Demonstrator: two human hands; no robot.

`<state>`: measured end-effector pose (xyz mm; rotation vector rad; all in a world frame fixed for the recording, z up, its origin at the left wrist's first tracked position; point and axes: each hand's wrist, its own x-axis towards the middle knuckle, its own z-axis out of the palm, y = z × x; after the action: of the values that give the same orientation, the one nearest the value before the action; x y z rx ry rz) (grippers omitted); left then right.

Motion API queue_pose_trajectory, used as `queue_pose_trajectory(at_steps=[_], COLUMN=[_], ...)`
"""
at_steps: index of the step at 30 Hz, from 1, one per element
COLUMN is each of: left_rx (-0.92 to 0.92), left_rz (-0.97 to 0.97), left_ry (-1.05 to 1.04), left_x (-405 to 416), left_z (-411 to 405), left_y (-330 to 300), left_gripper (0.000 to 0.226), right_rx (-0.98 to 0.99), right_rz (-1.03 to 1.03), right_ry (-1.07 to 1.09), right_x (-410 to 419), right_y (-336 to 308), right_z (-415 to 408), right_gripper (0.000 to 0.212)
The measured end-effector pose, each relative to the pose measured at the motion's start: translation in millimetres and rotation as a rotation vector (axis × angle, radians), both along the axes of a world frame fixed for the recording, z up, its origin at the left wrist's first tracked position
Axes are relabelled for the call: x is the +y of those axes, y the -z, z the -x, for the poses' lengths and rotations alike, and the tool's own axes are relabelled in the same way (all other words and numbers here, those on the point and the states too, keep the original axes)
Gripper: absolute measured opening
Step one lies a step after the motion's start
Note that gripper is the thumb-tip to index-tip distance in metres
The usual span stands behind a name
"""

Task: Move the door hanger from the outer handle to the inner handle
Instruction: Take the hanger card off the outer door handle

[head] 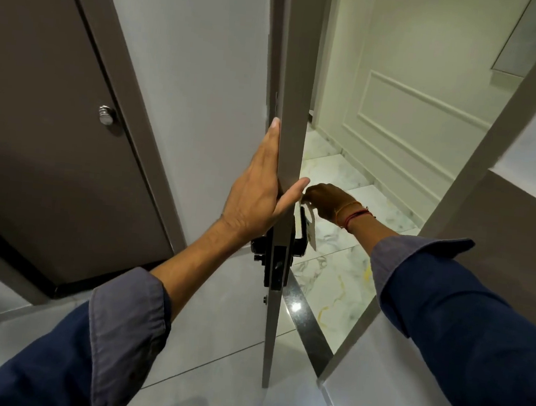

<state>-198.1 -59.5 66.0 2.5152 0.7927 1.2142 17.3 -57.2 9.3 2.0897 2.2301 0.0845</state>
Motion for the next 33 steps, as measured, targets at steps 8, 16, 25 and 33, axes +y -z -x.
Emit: queue_pose_trajectory(at_steps=[8,16,25,33], left_rx=[-0.066,-0.200,0.124,0.470], left_rz=[0.052,-0.066,0.134,0.893], left_ry=[0.046,0.100,0.562,1.172], left_x=[4.1,-17.0,-98.2,-231.2], left_z=[-3.4,-8.1,-16.9,-48.6], left_y=[11.0,9.2,63.0,127.3], left_gripper=[0.091,0.083,0.044,0.021], right_rx=[0.016,0.133,0.400,0.848], right_rz=[-0.058,0.075,-0.049,-0.264], right_ry=[0.069,0.264,0.543,0.902], right_x=[-4.8,-90.5,-251.2,-452.1], right_y=[-9.4,-64.1,-98.3,-59.3], right_z=[-18.0,-30.9,-12.7,20.3], right_gripper=[0.010,0.007,0.005,0.007])
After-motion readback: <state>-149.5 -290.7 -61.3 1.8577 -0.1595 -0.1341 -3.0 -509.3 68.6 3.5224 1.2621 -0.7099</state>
